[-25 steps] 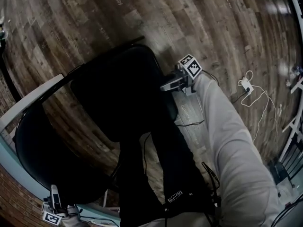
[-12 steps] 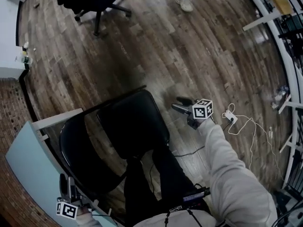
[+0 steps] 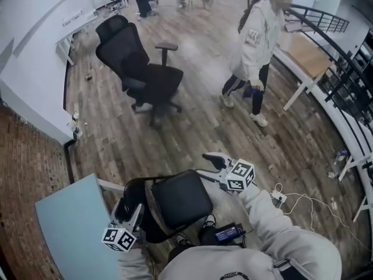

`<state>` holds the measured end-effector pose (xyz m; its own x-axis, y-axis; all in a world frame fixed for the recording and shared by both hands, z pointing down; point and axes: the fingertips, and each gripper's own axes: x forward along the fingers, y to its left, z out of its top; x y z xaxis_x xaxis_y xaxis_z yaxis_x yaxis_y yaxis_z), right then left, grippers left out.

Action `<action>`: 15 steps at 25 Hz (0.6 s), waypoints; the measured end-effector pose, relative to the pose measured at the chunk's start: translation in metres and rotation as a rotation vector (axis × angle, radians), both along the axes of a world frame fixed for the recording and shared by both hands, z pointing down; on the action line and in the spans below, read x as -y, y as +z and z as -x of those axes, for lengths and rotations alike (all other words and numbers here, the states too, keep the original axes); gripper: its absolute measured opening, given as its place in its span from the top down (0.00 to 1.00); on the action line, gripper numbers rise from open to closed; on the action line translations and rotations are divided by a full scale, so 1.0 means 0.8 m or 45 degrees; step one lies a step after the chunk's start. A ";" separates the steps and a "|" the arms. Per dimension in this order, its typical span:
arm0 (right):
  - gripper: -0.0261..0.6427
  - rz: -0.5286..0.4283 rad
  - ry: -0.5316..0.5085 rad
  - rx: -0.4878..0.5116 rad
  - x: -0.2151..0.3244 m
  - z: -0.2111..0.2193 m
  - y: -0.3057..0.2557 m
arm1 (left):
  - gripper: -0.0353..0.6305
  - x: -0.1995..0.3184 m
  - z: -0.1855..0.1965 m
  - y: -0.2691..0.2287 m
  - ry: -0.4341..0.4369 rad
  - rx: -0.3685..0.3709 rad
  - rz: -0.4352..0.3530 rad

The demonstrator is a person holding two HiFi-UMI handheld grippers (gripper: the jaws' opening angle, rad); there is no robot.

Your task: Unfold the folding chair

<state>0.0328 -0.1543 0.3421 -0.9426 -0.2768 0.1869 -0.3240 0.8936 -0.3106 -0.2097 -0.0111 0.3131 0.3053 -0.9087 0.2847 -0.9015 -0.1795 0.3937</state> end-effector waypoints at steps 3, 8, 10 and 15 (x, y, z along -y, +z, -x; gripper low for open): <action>0.55 -0.162 -0.025 -0.025 -0.050 0.041 -0.099 | 0.37 0.000 -0.011 -0.079 0.091 0.064 -0.167; 0.55 -0.290 -0.007 -0.004 -0.145 0.099 -0.206 | 0.37 -0.054 -0.004 -0.168 0.194 0.094 -0.374; 0.55 -0.348 -0.004 -0.004 -0.177 0.119 -0.234 | 0.37 -0.080 -0.006 -0.192 0.224 0.119 -0.461; 0.94 -0.454 -0.005 -0.015 -0.268 0.164 -0.277 | 0.94 -0.148 -0.020 -0.230 0.352 0.137 -0.636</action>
